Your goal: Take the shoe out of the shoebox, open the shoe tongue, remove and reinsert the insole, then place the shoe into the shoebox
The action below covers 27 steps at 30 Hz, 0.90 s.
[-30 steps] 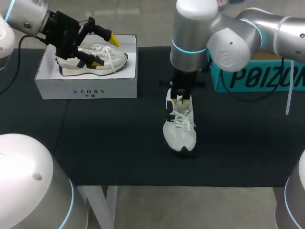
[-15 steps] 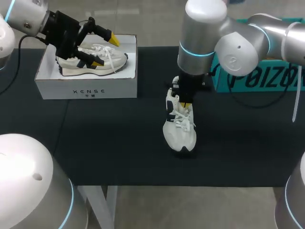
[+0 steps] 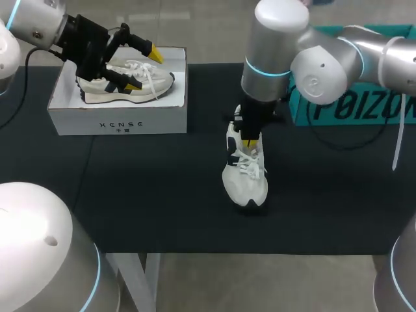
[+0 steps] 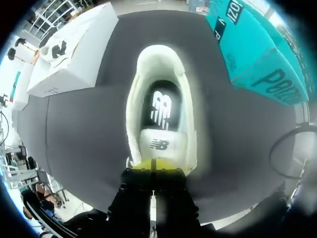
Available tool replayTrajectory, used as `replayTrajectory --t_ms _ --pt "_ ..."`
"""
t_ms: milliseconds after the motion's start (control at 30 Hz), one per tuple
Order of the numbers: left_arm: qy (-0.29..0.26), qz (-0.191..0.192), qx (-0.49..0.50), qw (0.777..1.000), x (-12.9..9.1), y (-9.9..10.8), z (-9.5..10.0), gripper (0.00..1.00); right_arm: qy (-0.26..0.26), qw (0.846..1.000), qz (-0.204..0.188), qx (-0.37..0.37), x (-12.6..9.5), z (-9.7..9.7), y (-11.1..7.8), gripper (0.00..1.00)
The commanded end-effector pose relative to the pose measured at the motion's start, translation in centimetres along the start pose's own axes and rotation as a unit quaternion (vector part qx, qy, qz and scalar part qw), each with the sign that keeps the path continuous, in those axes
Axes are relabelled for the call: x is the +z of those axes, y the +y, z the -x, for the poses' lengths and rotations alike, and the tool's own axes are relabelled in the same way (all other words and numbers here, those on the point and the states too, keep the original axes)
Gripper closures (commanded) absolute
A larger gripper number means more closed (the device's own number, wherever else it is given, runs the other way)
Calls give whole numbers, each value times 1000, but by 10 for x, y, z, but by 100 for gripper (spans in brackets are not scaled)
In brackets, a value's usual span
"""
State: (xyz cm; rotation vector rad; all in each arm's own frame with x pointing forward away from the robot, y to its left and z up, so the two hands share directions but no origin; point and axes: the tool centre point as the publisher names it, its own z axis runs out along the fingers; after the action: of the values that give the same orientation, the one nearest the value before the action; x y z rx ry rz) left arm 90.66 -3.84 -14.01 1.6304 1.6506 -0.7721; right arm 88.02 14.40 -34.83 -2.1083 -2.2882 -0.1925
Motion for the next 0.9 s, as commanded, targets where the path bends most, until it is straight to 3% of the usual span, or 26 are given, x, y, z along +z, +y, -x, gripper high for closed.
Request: replayTrajectory --t_ms 33,67,600,667,700,733,767,900 --pt "2 0 0 1000 0 1 0 0 59 954 -22 -294 -40 -14 -12 100" --pt "2 0 0 1000 0 1 0 0 77 939 -56 -331 -42 -15 -16 100" --pt "2 0 0 1000 0 1 0 0 77 939 -56 -331 -42 -15 -16 100" --pt "2 0 0 1000 0 1 0 0 5 927 -22 -375 -48 -5 -1 100" --pt "2 0 0 1000 0 1 0 0 -15 908 -10 -419 -52 -1 8 100" --pt "2 0 0 1000 0 1 0 0 -16 908 0 -419 -55 4 15 100" --pt "2 0 0 1000 0 1 0 0 -14 897 18 -442 -59 12 28 100" --pt "2 0 0 1000 0 1 0 0 -36 876 28 -481 -66 25 62 100"
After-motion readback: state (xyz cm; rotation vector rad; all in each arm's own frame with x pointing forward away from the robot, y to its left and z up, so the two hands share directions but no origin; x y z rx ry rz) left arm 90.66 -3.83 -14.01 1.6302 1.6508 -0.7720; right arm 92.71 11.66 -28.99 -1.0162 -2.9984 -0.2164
